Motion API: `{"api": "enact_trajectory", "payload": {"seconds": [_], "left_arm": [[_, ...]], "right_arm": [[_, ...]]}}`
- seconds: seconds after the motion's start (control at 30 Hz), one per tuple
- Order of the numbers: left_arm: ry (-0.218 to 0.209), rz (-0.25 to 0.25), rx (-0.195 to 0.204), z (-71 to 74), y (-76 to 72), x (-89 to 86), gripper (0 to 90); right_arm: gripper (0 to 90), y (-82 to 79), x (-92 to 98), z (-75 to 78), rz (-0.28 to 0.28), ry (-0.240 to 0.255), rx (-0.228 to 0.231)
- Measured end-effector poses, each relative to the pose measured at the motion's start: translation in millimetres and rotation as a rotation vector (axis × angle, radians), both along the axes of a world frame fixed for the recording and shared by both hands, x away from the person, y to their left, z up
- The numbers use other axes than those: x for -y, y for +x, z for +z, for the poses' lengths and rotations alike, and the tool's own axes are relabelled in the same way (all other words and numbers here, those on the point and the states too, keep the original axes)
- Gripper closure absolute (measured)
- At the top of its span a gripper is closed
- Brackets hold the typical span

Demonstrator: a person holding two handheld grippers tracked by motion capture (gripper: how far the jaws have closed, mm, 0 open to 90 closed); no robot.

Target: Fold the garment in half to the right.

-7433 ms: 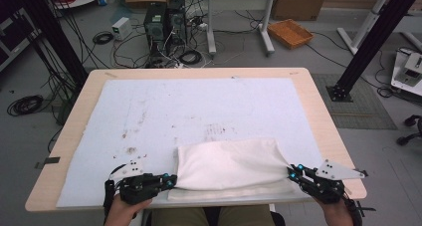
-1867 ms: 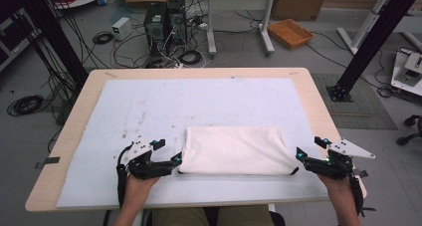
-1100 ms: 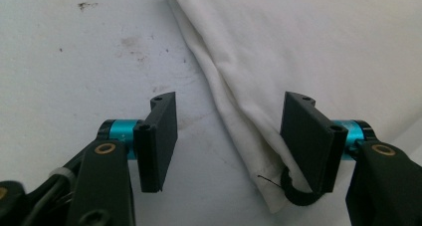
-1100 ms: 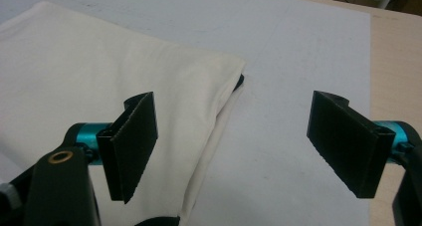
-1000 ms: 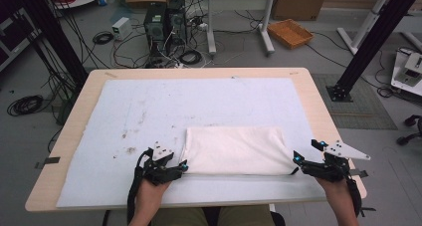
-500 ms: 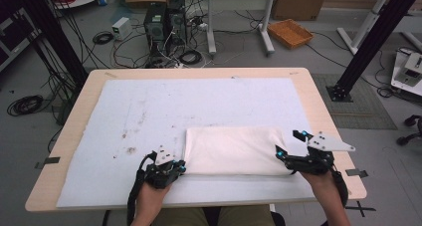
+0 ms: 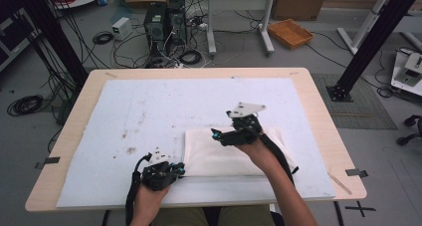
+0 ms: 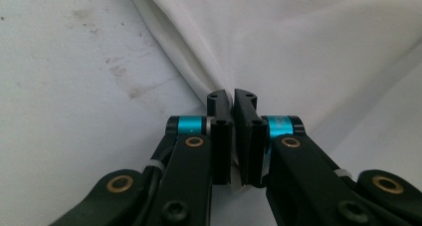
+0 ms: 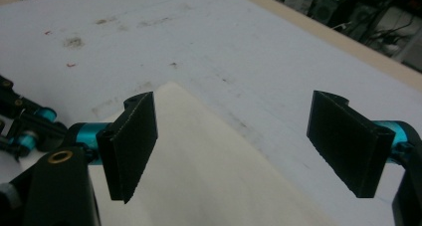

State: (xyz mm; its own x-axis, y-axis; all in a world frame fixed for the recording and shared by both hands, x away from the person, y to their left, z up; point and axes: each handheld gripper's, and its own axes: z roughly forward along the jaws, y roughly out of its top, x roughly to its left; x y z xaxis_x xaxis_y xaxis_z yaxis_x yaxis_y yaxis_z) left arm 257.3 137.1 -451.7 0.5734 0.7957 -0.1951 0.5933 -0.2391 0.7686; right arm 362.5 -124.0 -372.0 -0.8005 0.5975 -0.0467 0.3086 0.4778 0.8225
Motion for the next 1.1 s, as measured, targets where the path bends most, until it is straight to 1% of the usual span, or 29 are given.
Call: {"api": "enact_trajectory", "payload": {"seconds": [0.03,0.07,0.1,0.13,0.17,0.2,0.27,0.37,0.43,0.5,0.53,0.57,0.67,0.7,0.73,0.77,0.8,0.83,0.87,0.9,0.93,1.0,1.03,1.07,1.1], "left_arm": [[0.000,-0.002,0.005,-0.1,-0.1,0.0,85.4],[-0.004,-0.004,0.006,-0.1,0.0,-0.4,85.4],[-0.008,-0.004,0.006,-0.2,0.3,-0.8,85.4],[-0.006,-0.006,0.004,-0.1,0.5,-1.4,85.4],[-0.010,-0.006,0.003,-0.3,0.7,-1.4,85.4],[-0.012,-0.005,0.004,-0.5,0.9,-1.4,85.4],[-0.010,-0.010,0.004,-0.3,1.1,-1.6,85.4],[-0.014,-0.010,0.005,-0.4,1.5,-1.6,85.4],[-0.017,-0.009,0.001,-0.5,1.7,-1.8,85.3],[-0.016,-0.009,-0.001,-0.7,1.9,-1.9,85.3],[-0.018,-0.006,-0.005,-1.3,2.5,-1.8,85.2],[-0.018,-0.006,-0.005,-1.3,2.5,-1.8,85.2],[-0.019,-0.005,-0.007,-1.4,2.4,-1.7,85.2],[-0.019,-0.006,-0.008,-1.4,2.6,-2.0,85.2],[-0.021,-0.005,-0.008,-1.4,2.7,-2.2,85.2],[-0.021,-0.006,-0.009,-1.3,2.8,-2.4,85.2],[-0.022,-0.007,-0.010,-1.2,2.9,-2.6,85.2],[-0.023,-0.007,-0.010,-1.0,2.8,-2.7,85.2],[-0.026,-0.005,-0.009,-0.5,2.5,-2.6,85.3],[-0.032,-0.002,0.000,1.1,1.5,-2.8,85.3],[-0.032,-0.002,0.000,1.1,1.5,-2.8,85.4],[-0.036,-0.006,0.014,3.7,0.1,-2.9,85.3],[-0.042,-0.008,0.023,4.9,-0.5,-2.9,85.4],[-0.051,-0.012,0.032,6.1,-1.0,-3.0,85.4],[-0.067,-0.016,0.038,7.4,-1.7,-2.7,85.4]], "right_arm": [[19.9,6.0,-9.3,-3.6,0.013,-0.018,-0.018],[19.9,6.0,-9.3,-3.6,0.013,-0.018,-0.018],[19.9,11.1,-18.0,-7.2,0.011,-0.041,-0.034],[20.1,20.4,-32.6,-14.2,0.003,-0.076,-0.053],[20.1,20.4,-32.6,-14.2,0.003,-0.076,-0.053],[20.5,24.9,-38.2,-17.2,0.000,-0.085,-0.065],[25.5,33.2,-47.9,-23.1,0.009,-0.103,-0.080],[27.3,43.2,-60.5,-31.7,0.010,-0.134,-0.101],[33.3,47.8,-68.3,-36.9,0.017,-0.165,-0.117],[35.0,49.6,-72.1,-39.1,0.025,-0.170,-0.122],[42.7,53.7,-84.0,-45.8,0.052,-0.185,-0.142],[42.7,53.7,-84.0,-45.8,0.052,-0.185,-0.142],[54.9,54.9,-97.2,-54.6,0.079,-0.285,-0.151],[61.4,55.1,-100.1,-57.2,0.090,-0.296,-0.158],[68.1,55.3,-102.0,-58.1,0.106,-0.293,-0.163],[72.7,54.4,-104.0,-58.5,0.107,-0.293,-0.162],[79.5,52.8,-106.5,-57.7,0.119,-0.306,-0.159],[79.5,52.8,-106.5,-57.7,0.119,-0.306,-0.159],[82.2,51.9,-106.7,-56.9,0.119,-0.316,-0.155],[84.7,51.6,-105.3,-54.4,0.112,-0.309,-0.148],[84.7,51.6,-105.3,-54.4,0.112,-0.309,-0.148],[85.0,50.9,-102.4,-50.7,0.112,-0.284,-0.140],[85.1,49.8,-98.4,-45.7,0.118,-0.256,-0.124],[85.1,49.8,-98.4,-45.7,0.118,-0.256,-0.124],[85.2,48.7,-96.3,-43.1,0.120,-0.245,-0.117]]}}
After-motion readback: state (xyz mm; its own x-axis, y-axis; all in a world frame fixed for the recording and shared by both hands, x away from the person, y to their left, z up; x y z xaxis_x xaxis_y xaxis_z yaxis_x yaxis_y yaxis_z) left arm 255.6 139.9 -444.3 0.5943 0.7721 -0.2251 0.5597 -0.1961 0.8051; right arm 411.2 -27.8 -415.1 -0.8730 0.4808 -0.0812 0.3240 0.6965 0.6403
